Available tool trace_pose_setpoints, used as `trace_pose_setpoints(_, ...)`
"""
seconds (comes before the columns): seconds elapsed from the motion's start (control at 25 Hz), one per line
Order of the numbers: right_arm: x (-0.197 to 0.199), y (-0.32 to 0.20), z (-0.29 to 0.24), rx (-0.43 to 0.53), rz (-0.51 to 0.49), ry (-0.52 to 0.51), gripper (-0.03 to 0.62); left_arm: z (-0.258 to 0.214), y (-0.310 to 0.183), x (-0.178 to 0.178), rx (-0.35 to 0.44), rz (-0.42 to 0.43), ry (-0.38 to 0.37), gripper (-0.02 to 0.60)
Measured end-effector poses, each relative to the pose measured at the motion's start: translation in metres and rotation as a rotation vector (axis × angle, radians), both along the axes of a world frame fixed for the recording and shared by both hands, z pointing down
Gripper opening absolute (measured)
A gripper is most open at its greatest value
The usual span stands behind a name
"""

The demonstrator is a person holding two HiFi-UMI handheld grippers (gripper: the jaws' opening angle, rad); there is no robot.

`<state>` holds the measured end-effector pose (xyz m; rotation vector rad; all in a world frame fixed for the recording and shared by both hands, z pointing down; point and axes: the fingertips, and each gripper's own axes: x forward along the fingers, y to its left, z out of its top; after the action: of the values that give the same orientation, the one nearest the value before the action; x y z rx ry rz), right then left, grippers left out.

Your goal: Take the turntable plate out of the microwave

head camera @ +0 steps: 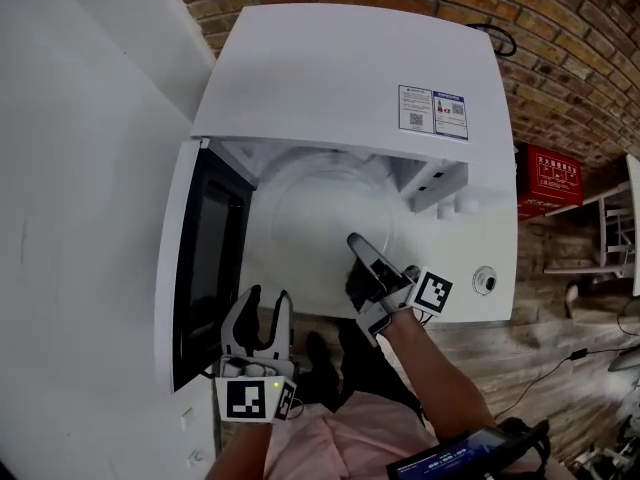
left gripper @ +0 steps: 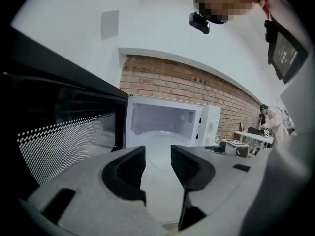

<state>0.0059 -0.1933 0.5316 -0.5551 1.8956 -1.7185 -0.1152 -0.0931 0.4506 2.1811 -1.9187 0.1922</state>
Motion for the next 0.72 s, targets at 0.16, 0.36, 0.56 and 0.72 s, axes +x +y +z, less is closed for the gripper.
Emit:
trace_pose_setpoints(0.16, 0.025, 0.041, -0.023, 0.012, 0.057, -0.045, 0.028, 0.003, 0.026, 0.004, -0.001, 0.04, 0.057, 0.205)
trace_pose_setpoints(0.36, 0.047, 0.082, -0.067, 0.073, 0.092, -0.081, 0.028, -0.014, 0.05, 0.014, 0.038, 0.093, 0.225, 0.269)
trace_pose_setpoints(0.56, 0.047, 0.121, -0.106, 0.137, 0.082, -0.095, 0.028, -0.044, 0.059, 0.023, 0.097, 0.165, 0.363, 0.316)
trace_pose_setpoints(0.72, 0.04, 0.142, -0.129, 0.193, 0.06, -0.112, 0.028, -0.064, 0.063, 0.025, 0.136, 0.203, 0.434, 0.325)
